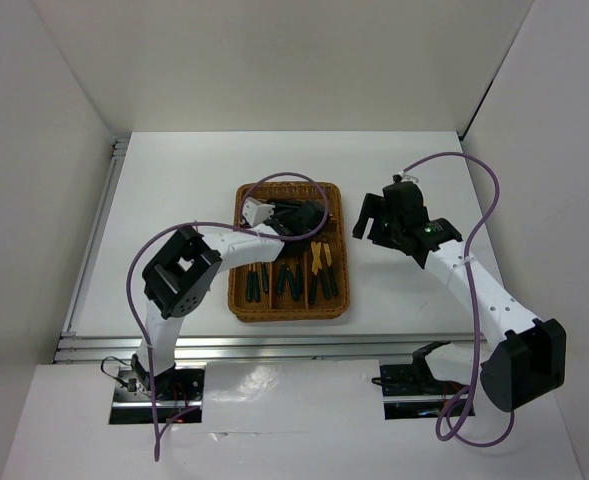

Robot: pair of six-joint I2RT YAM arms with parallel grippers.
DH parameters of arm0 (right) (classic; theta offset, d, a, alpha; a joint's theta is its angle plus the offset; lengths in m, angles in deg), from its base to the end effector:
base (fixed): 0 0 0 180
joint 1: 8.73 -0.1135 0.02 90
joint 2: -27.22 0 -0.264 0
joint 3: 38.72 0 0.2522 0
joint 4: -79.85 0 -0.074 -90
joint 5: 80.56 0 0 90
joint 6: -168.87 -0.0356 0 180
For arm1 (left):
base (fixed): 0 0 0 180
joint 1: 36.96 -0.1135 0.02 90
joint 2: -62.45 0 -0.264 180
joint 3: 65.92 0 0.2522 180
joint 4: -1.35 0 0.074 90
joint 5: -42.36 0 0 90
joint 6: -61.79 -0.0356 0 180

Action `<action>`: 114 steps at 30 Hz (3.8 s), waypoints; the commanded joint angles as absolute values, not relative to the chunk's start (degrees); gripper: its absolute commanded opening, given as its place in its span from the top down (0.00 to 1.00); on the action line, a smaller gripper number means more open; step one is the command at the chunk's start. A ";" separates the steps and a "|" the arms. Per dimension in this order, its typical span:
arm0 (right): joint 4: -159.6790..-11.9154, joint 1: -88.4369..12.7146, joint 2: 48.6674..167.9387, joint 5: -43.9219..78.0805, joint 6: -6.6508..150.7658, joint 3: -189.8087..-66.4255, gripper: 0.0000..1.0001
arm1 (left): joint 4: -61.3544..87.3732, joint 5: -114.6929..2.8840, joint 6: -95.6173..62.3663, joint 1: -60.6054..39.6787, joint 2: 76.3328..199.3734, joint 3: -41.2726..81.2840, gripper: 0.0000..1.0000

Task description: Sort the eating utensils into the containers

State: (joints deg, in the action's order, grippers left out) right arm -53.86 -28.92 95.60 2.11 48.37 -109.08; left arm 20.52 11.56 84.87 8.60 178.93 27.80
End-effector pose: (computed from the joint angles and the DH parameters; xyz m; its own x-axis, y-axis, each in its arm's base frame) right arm 0.2390 0.0831 0.2913 -0.6951 0.2807 -0.6618 0.1116 0.9516 0.2864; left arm 0.3291 -0.2920 0.1906 0.2587 -0.9366 -0.2364 -0.3983 0.1195 -0.9094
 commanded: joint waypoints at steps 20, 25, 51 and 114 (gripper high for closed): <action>-54.75 -27.98 91.12 0.30 48.64 -107.33 0.09 | 16.55 -31.69 32.60 -13.12 155.35 27.88 0.26; -54.75 -27.98 89.28 -0.93 48.64 -107.33 0.09 | 36.93 -32.54 21.10 -16.30 150.00 29.40 0.23; -55.81 -27.98 89.79 3.46 49.17 -105.75 0.08 | 46.50 -28.22 13.89 -21.23 136.80 -1.89 0.27; -56.33 -27.98 93.58 0.83 49.17 -105.22 0.08 | 39.45 -30.24 9.32 -25.10 158.43 2.32 0.88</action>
State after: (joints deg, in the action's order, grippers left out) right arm -54.27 -28.35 93.42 2.11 48.39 -105.39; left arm 34.86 -29.97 9.47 -24.47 158.43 2.03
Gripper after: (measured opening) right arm 0.921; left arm 0.201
